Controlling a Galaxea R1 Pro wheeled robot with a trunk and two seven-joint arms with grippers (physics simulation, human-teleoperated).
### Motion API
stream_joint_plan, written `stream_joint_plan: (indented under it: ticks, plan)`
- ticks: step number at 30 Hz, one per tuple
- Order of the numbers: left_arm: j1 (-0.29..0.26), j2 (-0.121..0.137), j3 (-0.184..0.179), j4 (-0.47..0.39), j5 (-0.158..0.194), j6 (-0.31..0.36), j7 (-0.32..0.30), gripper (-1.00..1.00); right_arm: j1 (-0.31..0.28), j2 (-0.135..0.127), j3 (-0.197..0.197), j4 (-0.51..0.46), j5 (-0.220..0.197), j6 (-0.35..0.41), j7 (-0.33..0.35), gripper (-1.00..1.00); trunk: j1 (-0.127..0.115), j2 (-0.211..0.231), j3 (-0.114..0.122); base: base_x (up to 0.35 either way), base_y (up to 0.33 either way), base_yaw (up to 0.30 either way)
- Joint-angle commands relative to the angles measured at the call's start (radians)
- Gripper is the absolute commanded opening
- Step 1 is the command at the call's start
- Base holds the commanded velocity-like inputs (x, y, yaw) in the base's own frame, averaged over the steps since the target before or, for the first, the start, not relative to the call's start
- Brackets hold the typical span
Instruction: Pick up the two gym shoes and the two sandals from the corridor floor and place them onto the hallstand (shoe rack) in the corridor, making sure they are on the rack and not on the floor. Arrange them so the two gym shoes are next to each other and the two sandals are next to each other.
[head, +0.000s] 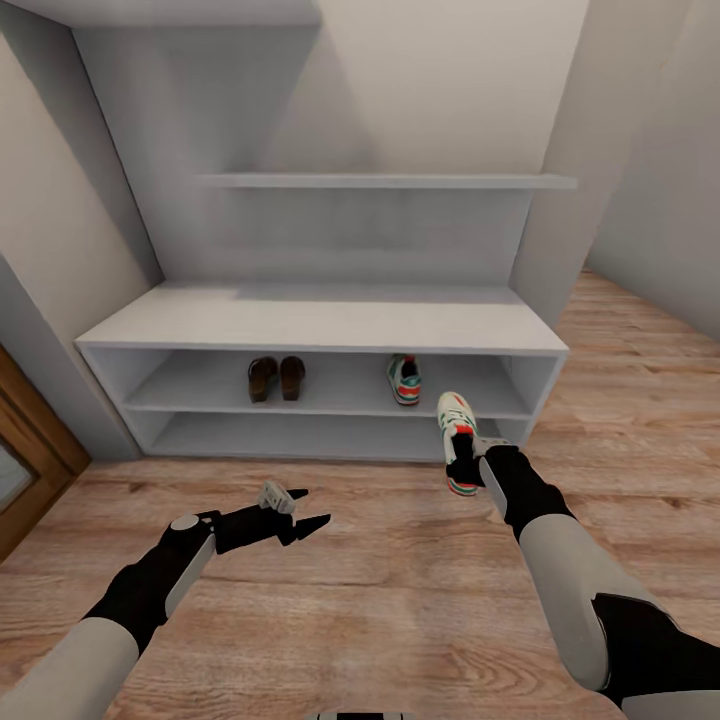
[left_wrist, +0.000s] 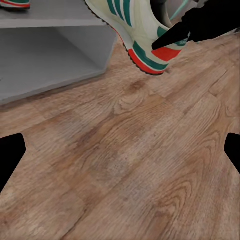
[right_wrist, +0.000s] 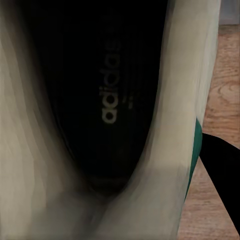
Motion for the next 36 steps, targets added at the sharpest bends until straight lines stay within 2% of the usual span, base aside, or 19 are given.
stream_joint_plan:
  ticks: [1, 7, 16, 21, 25, 36]
  plan:
    - [-0.001, 0.001, -0.003, 0.0, 0.011, 0.01, -0.001, 1.0, -0.001, 0.002, -0.007, -0.001, 0.011, 0.005, 0.003, -1.0, 0.0, 0.0, -0.001, 0.141, 0.0, 0.0]
    - [-0.001, 0.001, -0.004, 0.0, 0.011, 0.01, -0.001, 1.0, -0.001, 0.002, -0.007, -0.002, 0.013, 0.005, 0.002, -1.0, 0.0, 0.0, -0.001, 0.245, 0.0, 0.0]
    - [0.0, -0.002, -0.009, -0.001, 0.011, 0.01, -0.017, 1.0, -0.001, 0.002, -0.005, -0.002, 0.013, 0.005, 0.002, -1.0, 0.0, 0.0, -0.001, 0.031, 0.0, 0.0]
    - [-0.001, -0.041, -0.056, -0.002, 0.012, 0.011, -0.12, 1.0, -0.001, 0.002, -0.005, -0.001, 0.015, 0.005, 0.001, -1.0, 0.0, 0.0, -0.001, 0.114, 0.0, 0.0]
    - [-0.001, -0.072, -0.075, -0.002, 0.012, 0.011, -0.157, 1.0, -0.001, 0.002, -0.005, 0.0, 0.015, 0.005, 0.001, -1.0, 0.0, 0.0, -0.001, 0.307, 0.0, 0.0]
    - [0.0, -0.079, -0.077, -0.002, 0.012, 0.01, -0.162, 1.0, -0.001, 0.002, -0.005, 0.0, 0.015, 0.005, 0.002, -1.0, 0.0, 0.0, -0.001, 0.104, 0.0, 0.0]
